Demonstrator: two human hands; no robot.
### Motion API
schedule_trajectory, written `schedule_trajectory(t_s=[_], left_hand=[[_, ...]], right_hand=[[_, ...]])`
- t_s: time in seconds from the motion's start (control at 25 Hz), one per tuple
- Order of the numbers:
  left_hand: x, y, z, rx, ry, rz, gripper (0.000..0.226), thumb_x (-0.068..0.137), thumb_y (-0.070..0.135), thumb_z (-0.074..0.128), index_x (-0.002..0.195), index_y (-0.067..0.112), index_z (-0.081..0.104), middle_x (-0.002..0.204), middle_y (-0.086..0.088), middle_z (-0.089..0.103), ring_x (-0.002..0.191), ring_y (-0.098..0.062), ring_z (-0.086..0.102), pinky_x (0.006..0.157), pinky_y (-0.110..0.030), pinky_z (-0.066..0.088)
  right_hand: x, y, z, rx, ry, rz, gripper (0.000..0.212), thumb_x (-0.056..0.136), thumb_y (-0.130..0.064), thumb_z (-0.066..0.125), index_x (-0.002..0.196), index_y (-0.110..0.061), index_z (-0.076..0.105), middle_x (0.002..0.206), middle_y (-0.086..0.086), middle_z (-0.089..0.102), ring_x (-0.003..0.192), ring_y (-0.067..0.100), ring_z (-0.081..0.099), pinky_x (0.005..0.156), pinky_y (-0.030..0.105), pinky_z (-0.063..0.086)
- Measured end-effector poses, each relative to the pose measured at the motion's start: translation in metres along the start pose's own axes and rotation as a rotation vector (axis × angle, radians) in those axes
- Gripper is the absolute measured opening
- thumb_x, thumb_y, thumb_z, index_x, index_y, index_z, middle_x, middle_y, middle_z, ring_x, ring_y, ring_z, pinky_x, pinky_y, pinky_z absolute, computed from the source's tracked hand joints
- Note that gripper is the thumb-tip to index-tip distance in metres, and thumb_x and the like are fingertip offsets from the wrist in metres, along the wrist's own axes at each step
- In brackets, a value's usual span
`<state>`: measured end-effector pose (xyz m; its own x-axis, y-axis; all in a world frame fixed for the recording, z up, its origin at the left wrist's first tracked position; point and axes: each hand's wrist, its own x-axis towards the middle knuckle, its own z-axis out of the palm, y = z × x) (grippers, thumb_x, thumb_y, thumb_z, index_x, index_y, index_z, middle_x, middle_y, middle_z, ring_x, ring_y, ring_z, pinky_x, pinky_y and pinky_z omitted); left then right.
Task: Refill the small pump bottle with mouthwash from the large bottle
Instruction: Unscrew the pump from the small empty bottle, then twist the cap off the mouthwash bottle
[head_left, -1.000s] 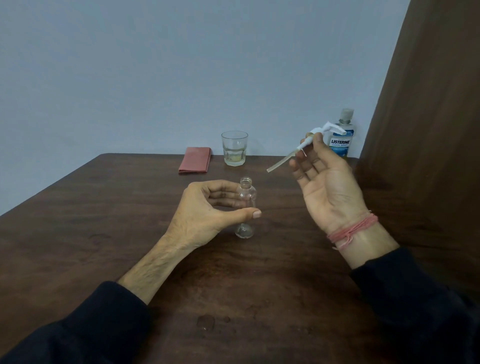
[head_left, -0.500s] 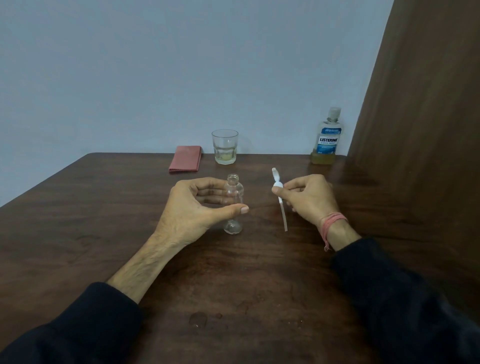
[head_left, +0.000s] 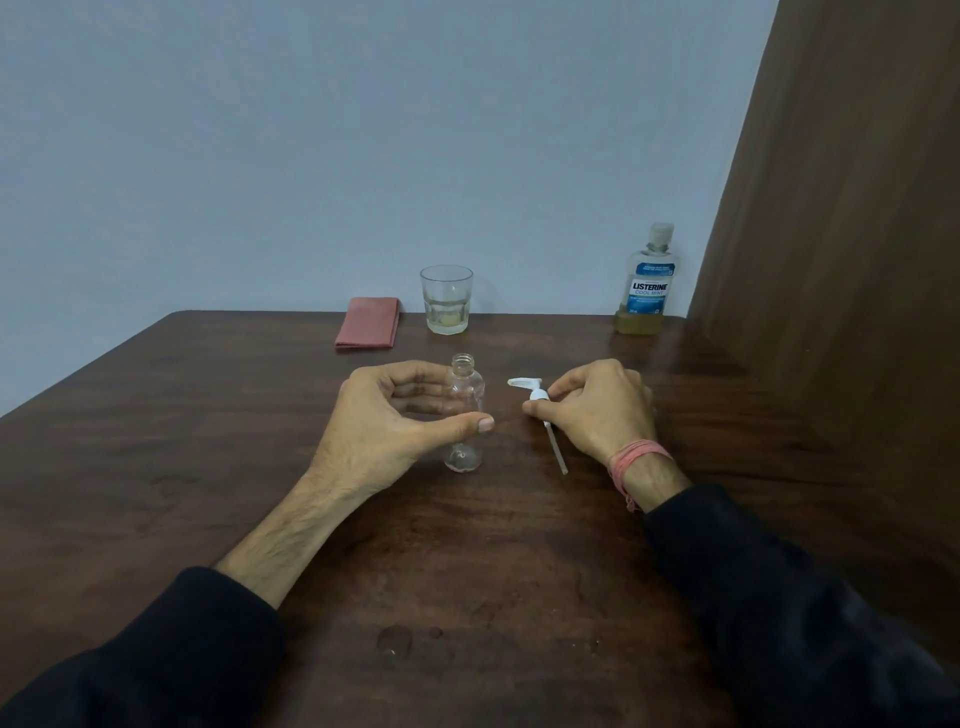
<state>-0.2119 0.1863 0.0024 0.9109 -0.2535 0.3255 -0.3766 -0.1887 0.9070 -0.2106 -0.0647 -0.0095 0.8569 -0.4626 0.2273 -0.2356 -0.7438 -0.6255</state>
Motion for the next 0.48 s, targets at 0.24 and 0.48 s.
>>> schedule_trajectory(t_s=[0.24,0.48], left_hand=[[-0.006,0.001,-0.001,0.038,0.002,0.010,0.067,0.063,0.033,0.110,0.126,0.025,0.087,0.113,0.012,0.090,0.109,-0.004,0.086,0.111,-0.038,0.065],[-0.015,0.031,-0.006,0.035,0.271,0.135,0.098,0.059,0.049,0.113,0.148,0.037,0.073,0.134,0.017,0.081,0.107,-0.011,0.076,0.089,-0.032,0.062]], right_hand=[[-0.006,-0.001,-0.002,0.064,0.021,0.001,0.061,0.064,-0.082,0.084,0.104,-0.036,0.077,0.103,-0.006,0.079,0.110,0.020,0.071,0.096,0.040,0.060],[-0.014,-0.010,-0.029,0.218,0.172,-0.122,0.044,0.084,-0.072,0.075,0.111,-0.037,0.070,0.079,-0.012,0.070,0.088,0.010,0.070,0.082,0.034,0.058]])
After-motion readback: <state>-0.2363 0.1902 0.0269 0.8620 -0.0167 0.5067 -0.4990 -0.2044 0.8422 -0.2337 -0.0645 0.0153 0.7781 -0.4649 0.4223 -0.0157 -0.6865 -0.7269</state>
